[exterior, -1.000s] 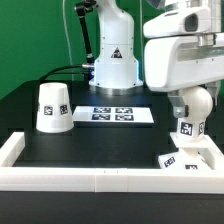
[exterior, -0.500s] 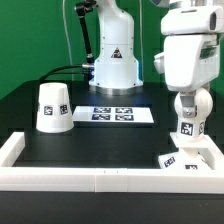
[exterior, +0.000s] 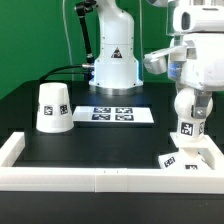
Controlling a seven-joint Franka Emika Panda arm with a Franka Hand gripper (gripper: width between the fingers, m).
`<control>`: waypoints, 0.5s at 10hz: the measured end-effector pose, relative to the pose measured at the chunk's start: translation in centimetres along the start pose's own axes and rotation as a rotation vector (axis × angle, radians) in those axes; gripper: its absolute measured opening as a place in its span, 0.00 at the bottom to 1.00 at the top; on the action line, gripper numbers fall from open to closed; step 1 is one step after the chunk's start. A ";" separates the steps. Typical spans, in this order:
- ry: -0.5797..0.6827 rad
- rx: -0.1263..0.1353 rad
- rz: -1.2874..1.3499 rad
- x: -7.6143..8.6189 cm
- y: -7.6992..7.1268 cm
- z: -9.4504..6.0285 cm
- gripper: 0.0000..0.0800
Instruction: Assemble lamp
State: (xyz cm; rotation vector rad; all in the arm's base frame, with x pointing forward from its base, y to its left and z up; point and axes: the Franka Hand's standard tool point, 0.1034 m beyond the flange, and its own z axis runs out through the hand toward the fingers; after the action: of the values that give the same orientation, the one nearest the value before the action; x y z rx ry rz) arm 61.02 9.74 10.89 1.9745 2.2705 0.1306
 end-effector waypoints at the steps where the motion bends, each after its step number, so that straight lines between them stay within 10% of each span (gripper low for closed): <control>1: -0.013 0.000 -0.071 0.0 0.0 0.1 0.87; 5: -0.017 0.006 -0.052 0.4 -0.4 0.4 0.72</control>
Offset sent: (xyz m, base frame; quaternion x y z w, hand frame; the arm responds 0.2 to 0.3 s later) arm -0.0062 0.0146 -0.0074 0.0009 -0.0055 0.0170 0.9998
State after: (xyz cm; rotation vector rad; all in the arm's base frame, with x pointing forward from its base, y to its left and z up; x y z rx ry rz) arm 60.60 10.08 10.41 1.9101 2.3115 0.1015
